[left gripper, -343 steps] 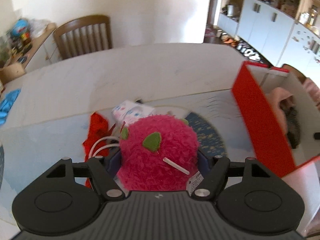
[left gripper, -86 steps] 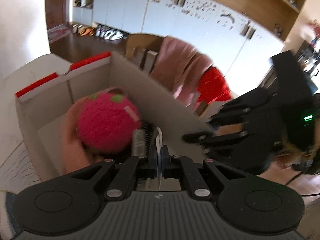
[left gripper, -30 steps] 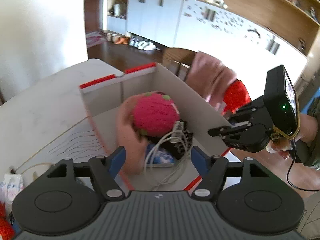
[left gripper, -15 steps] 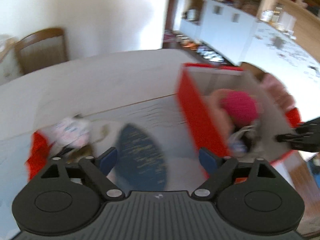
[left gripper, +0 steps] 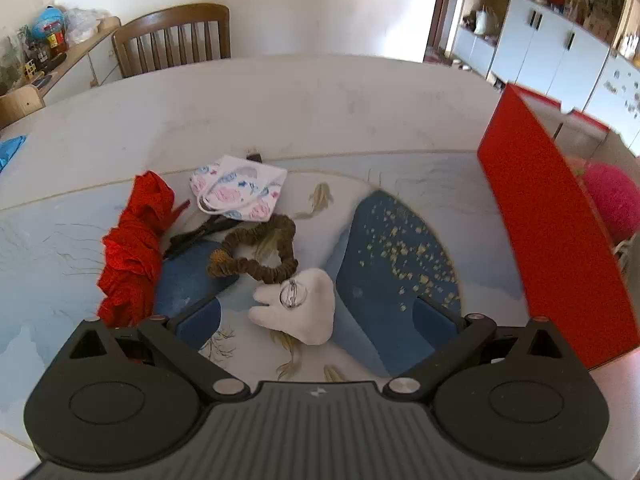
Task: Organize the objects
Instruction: 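Move the left gripper to the white tooth plush and grasp it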
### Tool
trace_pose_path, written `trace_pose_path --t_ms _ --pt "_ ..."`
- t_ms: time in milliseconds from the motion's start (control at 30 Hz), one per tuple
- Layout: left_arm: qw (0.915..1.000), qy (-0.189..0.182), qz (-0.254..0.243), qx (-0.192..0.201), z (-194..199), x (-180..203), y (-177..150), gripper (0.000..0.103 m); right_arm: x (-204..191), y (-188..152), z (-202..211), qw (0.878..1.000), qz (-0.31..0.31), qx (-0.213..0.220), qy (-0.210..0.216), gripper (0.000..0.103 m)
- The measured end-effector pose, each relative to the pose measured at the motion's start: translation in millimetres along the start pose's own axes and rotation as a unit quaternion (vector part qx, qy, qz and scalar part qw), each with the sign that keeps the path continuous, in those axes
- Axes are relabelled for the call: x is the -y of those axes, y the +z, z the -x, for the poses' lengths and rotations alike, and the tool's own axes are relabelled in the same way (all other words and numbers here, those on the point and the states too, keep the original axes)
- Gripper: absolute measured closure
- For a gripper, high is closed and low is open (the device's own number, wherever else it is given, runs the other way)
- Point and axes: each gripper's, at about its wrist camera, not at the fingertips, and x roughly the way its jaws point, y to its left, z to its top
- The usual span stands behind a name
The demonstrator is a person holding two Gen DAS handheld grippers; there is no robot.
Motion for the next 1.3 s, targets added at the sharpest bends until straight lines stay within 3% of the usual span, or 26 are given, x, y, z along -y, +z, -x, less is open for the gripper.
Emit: trace_pose_path --t_ms 367,867,1067,1133,1300 --pt "0.9993 0.036 0.001 -0.011 -32 2 -6 0.0 -1 0 0 1.0 -0.003 -0.001 0.001 0.096" --pt "0.9989 0.021 0.037 -0.019 -41 -12 -12 0.003 -1 0 -1 1.0 -0.003 -0.002 0.001 0.096" --pt "0.999 0.022 0.036 -0.015 -36 -13 -13 0.03 -1 0 -1 1.0 -0.003 -0.002 0.001 0.096" --pt "0.9991 0.022 0.035 -0.014 -34 -13 -13 0.044 -1 0 -1 1.0 -0.003 -0.002 0.001 0.096" --pt "0.9992 0.002 0.039 -0.007 -24 -13 -15 0.049 -2 0 -1 1.0 -0.004 -0.001 0.001 0.096"
